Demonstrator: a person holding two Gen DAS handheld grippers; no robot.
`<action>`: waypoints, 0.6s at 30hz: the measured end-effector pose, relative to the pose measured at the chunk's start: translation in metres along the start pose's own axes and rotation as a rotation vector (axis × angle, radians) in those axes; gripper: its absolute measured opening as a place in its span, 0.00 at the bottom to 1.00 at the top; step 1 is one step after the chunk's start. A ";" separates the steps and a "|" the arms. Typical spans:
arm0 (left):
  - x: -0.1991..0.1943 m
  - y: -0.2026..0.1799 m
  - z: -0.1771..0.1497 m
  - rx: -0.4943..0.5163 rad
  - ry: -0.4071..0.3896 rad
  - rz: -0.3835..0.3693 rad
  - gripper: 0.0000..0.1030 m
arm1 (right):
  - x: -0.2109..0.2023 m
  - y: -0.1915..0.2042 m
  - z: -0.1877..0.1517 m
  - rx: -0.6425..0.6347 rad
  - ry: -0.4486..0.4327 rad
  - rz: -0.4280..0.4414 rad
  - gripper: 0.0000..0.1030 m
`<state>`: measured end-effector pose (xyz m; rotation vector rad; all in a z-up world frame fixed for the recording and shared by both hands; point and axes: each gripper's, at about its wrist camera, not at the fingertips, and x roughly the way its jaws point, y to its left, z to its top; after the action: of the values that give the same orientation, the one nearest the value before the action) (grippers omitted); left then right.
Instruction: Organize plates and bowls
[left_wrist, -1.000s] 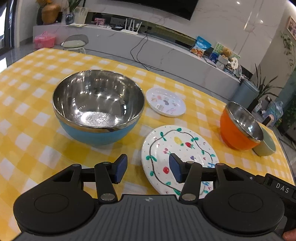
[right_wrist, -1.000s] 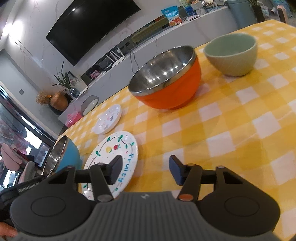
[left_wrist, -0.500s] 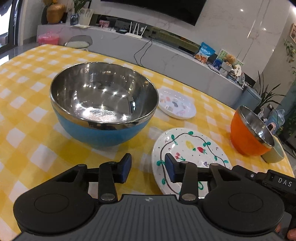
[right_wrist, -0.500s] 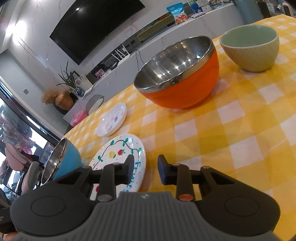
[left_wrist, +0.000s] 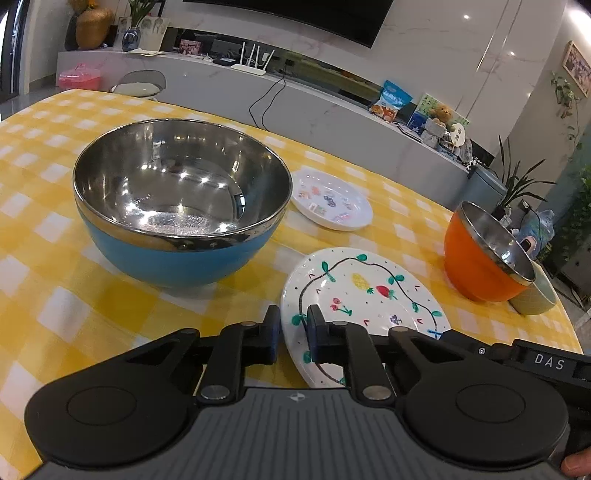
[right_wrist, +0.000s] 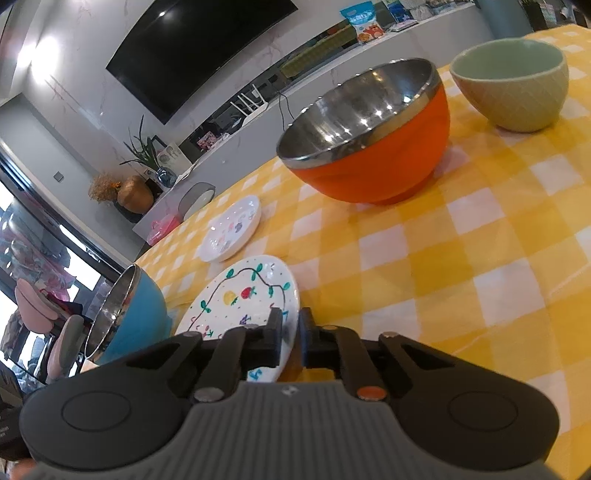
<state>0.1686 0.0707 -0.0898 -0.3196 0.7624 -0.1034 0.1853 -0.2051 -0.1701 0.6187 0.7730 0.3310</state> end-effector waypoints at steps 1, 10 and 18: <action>0.000 0.000 0.000 -0.005 0.001 -0.001 0.14 | -0.001 0.000 0.000 0.007 0.001 0.001 0.06; -0.005 0.005 0.003 -0.021 0.026 -0.020 0.09 | -0.005 -0.002 0.004 0.055 0.022 -0.018 0.06; 0.001 0.007 0.001 -0.038 -0.001 -0.016 0.20 | -0.007 -0.006 0.005 0.049 -0.021 -0.008 0.20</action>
<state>0.1697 0.0770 -0.0920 -0.3616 0.7616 -0.1035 0.1848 -0.2154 -0.1669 0.6637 0.7649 0.2986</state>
